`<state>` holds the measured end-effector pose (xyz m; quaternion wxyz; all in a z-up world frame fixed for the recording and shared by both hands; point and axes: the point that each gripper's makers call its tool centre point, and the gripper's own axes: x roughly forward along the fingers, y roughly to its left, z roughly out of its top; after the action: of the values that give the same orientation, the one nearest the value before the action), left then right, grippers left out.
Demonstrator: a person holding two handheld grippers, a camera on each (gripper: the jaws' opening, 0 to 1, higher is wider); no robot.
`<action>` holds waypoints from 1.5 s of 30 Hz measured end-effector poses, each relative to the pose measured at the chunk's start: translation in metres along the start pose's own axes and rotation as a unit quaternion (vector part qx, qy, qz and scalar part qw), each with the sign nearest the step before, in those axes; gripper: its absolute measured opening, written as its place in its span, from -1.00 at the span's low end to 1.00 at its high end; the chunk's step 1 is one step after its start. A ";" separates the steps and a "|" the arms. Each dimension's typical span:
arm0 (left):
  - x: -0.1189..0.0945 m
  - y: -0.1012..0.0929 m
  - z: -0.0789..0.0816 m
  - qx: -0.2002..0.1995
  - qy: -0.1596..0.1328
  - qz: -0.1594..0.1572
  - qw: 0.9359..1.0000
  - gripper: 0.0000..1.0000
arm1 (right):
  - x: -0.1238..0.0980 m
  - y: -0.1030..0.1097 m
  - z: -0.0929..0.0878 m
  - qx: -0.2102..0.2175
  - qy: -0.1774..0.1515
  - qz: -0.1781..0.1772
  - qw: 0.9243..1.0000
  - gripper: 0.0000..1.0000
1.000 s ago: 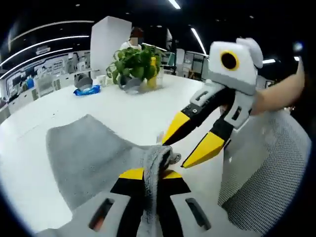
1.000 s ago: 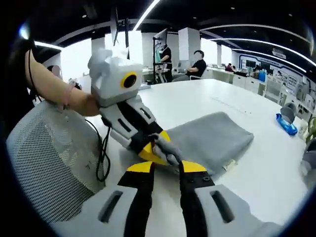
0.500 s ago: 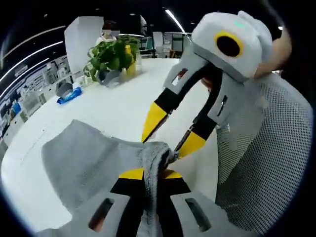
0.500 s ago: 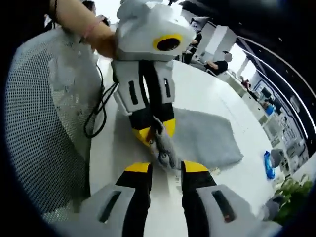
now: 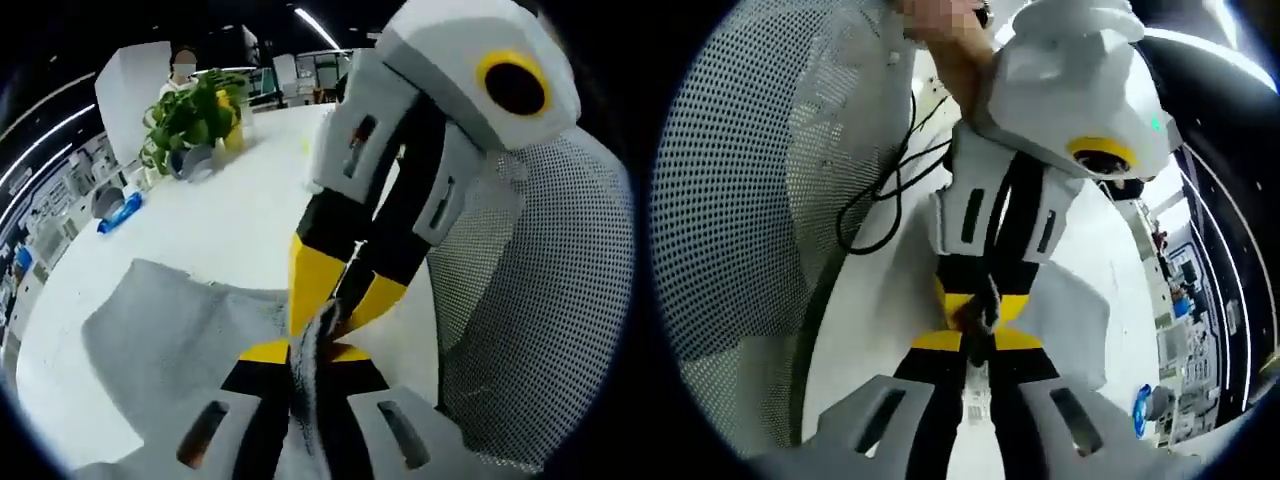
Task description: Fold the towel on the table until its edges align and the towel forms a compact rectangular stack.
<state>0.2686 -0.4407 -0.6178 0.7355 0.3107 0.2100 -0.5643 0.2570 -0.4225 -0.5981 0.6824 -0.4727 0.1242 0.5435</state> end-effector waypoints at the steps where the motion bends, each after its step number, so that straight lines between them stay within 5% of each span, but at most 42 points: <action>1: 0.000 0.001 0.001 0.004 -0.001 0.005 1.000 -0.77 | -0.001 -0.005 0.000 0.022 -0.007 -0.007 1.000 -0.91; 6: -0.007 0.016 -0.008 0.015 0.016 0.031 0.999 -0.74 | -0.014 -0.029 -0.025 0.104 -0.001 -0.048 0.993 -0.93; 12: -0.025 0.041 -0.019 -0.042 0.005 0.067 0.997 -0.71 | -0.033 -0.055 -0.057 0.223 -0.007 -0.102 0.969 -0.93; 18: -0.029 0.043 -0.025 -0.079 -0.005 0.059 0.995 -0.64 | -0.034 -0.056 -0.066 0.255 -0.002 -0.108 0.961 -0.93; 22: -0.034 0.040 -0.030 -0.066 0.010 0.052 0.996 -0.66 | -0.031 -0.055 -0.069 0.268 0.003 -0.107 0.957 -0.93; 25: -0.044 0.044 -0.026 -0.074 -0.008 0.060 0.995 -0.67 | -0.034 -0.058 -0.074 0.291 0.004 -0.116 0.950 -0.93; 28: -0.044 0.047 -0.027 -0.067 -0.004 0.067 0.995 -0.67 | -0.036 -0.060 -0.077 0.324 -0.005 -0.119 0.938 -0.94; 30: -0.033 0.029 -0.032 -0.051 0.011 0.029 0.998 -0.68 | -0.035 -0.061 -0.077 0.338 -0.010 -0.119 0.933 -0.94; 33: -0.020 0.006 -0.035 -0.014 0.041 -0.009 0.999 -0.70 | -0.033 -0.061 -0.074 0.348 -0.017 -0.117 0.930 -0.94; 41: -0.007 -0.009 -0.035 0.002 0.061 -0.023 0.998 -0.50 | -0.039 -0.068 -0.067 0.372 -0.039 -0.128 0.919 -0.94; 45: -0.005 -0.002 -0.032 0.051 0.064 0.006 0.997 -0.51 | -0.049 -0.078 -0.060 0.418 -0.079 -0.139 0.894 -0.94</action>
<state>0.2664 -0.4154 -0.6387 0.7070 0.3848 0.2257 -0.5489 0.3259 -0.4966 -0.5560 0.8933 -0.1122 0.2183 0.3766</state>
